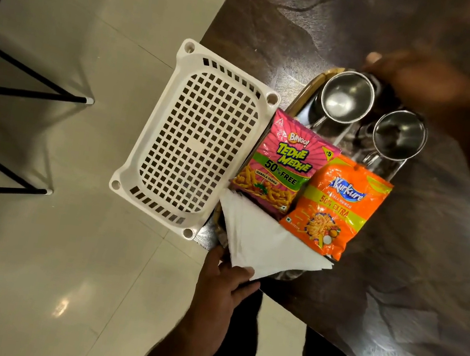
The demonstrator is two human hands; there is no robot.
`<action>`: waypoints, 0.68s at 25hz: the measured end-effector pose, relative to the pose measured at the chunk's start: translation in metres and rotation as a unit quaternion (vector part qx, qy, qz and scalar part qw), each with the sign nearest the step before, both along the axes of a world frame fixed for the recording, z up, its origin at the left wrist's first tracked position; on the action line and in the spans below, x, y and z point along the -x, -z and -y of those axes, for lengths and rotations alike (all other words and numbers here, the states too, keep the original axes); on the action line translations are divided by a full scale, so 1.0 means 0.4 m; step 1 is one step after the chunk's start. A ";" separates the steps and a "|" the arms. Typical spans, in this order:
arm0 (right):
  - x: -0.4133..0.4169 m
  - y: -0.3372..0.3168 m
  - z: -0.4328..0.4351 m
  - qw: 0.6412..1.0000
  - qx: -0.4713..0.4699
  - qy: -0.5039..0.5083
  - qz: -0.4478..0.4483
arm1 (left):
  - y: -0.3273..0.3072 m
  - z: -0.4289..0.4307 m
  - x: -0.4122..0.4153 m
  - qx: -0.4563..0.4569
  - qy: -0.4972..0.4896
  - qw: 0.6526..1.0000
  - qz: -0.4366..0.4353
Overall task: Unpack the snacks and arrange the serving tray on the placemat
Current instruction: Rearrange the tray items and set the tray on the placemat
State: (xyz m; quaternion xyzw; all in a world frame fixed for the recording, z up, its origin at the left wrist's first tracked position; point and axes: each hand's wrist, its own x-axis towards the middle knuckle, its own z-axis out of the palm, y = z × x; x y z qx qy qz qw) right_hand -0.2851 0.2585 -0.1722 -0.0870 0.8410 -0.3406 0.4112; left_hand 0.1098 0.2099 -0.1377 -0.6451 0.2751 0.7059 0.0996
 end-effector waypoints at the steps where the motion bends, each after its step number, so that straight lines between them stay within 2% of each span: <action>1: -0.007 -0.005 -0.008 1.000 0.012 0.023 0.013 | -0.003 -0.001 -0.001 0.003 -0.002 1.000 -0.004; 10: -0.092 -0.153 -0.254 0.992 0.045 0.110 0.030 | -0.072 -0.004 -0.020 0.027 0.070 0.997 -0.033; 17: -0.163 -0.236 -0.568 0.972 0.022 0.226 0.058 | -0.165 -0.042 0.050 0.116 0.218 0.966 -0.082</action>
